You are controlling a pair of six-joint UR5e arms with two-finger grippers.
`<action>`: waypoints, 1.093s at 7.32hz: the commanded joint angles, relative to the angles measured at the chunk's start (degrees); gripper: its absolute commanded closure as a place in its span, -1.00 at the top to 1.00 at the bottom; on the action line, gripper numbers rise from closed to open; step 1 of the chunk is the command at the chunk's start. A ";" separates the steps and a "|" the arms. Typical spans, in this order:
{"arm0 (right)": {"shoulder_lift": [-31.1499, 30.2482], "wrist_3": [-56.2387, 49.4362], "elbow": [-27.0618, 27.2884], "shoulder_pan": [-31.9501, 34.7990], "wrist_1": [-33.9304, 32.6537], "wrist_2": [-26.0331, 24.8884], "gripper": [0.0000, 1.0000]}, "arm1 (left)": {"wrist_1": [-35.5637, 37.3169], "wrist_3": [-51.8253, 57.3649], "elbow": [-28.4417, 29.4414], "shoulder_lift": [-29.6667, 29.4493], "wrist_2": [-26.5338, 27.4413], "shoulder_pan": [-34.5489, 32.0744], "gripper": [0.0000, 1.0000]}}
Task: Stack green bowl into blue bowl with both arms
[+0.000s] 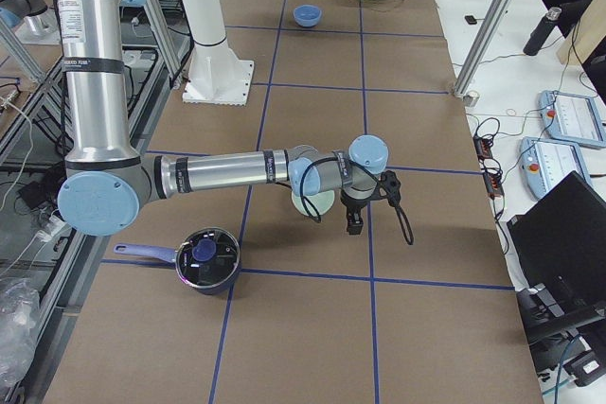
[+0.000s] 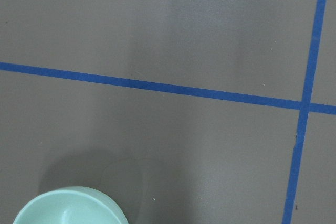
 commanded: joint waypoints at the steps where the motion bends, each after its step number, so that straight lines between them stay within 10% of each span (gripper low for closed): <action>1: 0.00 0.00 0.02 -0.11 0.09 -0.07 1.00 | 0.00 0.00 -0.05 0.00 0.00 0.00 0.99; 8: 4.47 2.98 2.20 -3.88 -0.70 0.55 1.00 | -13.06 -12.01 -1.37 -0.44 -0.53 0.70 0.99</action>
